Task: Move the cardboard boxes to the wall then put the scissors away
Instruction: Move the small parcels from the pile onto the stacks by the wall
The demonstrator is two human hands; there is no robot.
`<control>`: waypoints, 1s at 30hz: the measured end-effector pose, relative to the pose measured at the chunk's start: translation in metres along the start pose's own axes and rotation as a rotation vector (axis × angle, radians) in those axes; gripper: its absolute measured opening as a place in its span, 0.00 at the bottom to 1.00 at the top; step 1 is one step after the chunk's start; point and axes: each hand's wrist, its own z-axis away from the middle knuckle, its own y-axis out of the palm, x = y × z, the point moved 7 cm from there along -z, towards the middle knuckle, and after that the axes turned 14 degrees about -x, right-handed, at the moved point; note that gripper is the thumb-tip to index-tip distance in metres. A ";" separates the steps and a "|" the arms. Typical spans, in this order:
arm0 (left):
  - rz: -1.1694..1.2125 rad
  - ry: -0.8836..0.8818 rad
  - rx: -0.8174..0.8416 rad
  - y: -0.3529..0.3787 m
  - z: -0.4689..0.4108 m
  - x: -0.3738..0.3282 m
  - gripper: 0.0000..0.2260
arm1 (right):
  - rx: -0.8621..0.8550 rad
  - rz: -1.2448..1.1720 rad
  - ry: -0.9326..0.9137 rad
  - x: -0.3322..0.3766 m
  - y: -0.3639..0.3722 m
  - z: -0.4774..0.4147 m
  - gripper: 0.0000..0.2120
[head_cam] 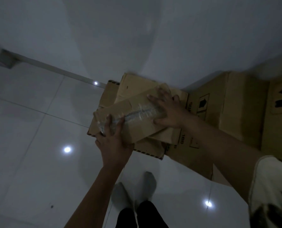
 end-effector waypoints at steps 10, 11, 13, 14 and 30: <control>-0.030 -0.240 0.148 0.009 0.007 -0.027 0.46 | -0.052 0.157 0.073 0.025 0.001 0.008 0.40; -0.011 -0.267 0.168 0.011 0.010 -0.033 0.45 | -0.058 0.168 0.077 0.029 0.002 0.009 0.37; 0.017 -0.298 0.209 0.015 0.014 -0.043 0.45 | -0.046 0.176 0.092 0.033 0.005 0.013 0.35; 0.031 -0.296 0.233 0.017 0.016 -0.047 0.45 | -0.036 0.174 0.101 0.033 0.005 0.016 0.35; -0.401 0.267 0.526 -0.008 0.011 -0.033 0.44 | 0.153 0.083 0.149 0.055 0.031 0.066 0.55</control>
